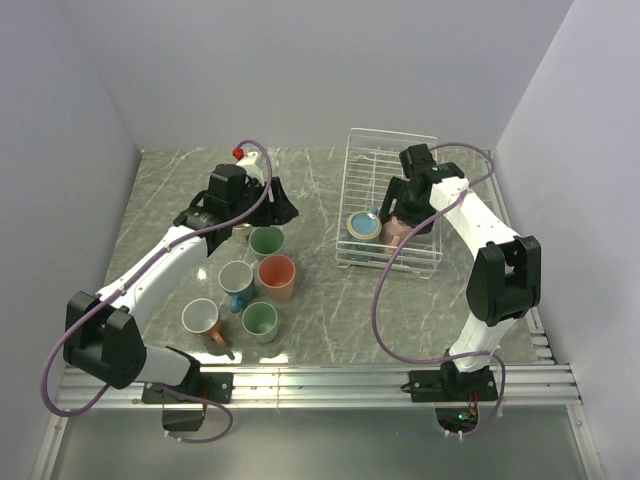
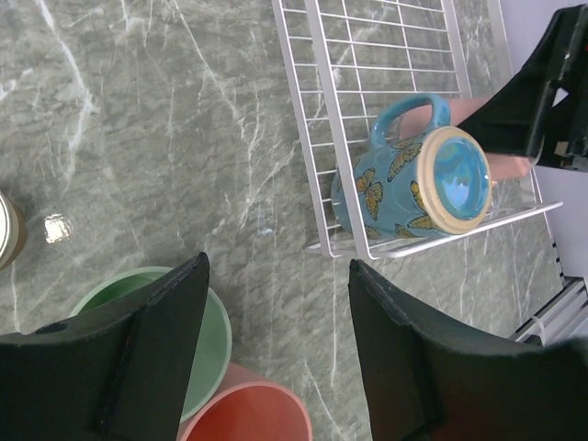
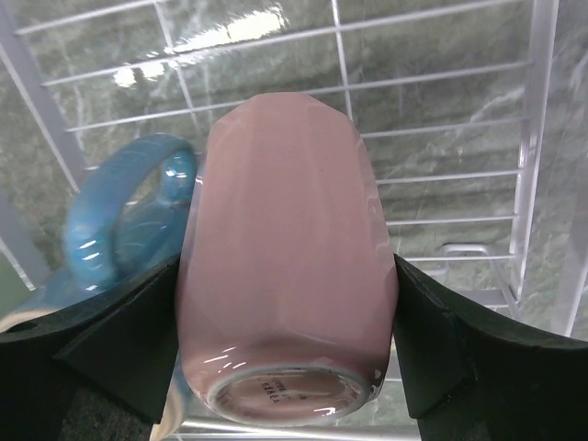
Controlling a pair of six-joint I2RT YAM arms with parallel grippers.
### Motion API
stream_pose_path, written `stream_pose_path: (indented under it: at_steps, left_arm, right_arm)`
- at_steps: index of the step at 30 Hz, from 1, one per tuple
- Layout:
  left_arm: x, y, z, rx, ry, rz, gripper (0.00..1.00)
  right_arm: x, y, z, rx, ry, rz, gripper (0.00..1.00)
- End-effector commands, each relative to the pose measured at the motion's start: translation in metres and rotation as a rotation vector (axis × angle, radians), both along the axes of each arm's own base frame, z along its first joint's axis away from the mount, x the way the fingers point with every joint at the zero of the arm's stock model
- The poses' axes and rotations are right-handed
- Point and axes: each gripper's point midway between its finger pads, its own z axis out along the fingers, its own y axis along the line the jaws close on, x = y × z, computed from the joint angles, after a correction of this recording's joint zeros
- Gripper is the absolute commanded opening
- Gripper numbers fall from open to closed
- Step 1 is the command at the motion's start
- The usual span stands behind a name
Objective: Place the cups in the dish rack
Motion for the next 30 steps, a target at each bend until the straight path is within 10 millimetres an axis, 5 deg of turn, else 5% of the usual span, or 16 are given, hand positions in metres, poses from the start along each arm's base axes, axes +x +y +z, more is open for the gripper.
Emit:
stream_pose_path:
  at_steps: [1,11,14,15,19,23,30]
  left_arm:
    - [-0.001,-0.004,0.012,-0.03,-0.039,-0.031,0.67]
    - [-0.003,-0.007,0.012,-0.058,-0.022,-0.034,0.67]
    - [-0.005,-0.008,0.012,-0.061,-0.012,-0.035,0.66]
    - [-0.005,-0.007,0.011,-0.06,-0.009,-0.035,0.66]
    - [-0.007,-0.006,0.013,-0.055,-0.005,-0.033,0.66]
    - [-0.007,-0.005,0.013,-0.05,0.001,-0.026,0.66]
    - [-0.007,-0.006,0.019,-0.063,0.006,-0.019,0.66]
  right_arm:
    - [0.002,0.003,0.004,0.015,-0.027,-0.025,0.0]
    - [-0.022,-0.008,-0.025,-0.091,0.114,0.018,0.0]
    - [-0.028,-0.004,-0.033,-0.075,0.148,0.033,0.21]
    - [-0.028,-0.003,-0.034,-0.07,0.148,0.038,0.39]
    - [-0.028,-0.002,-0.035,-0.069,0.151,0.048,0.76]
    - [-0.027,-0.003,-0.028,-0.073,0.135,0.06,0.89]
    - [-0.021,0.001,-0.01,-0.049,0.088,0.065,0.92]
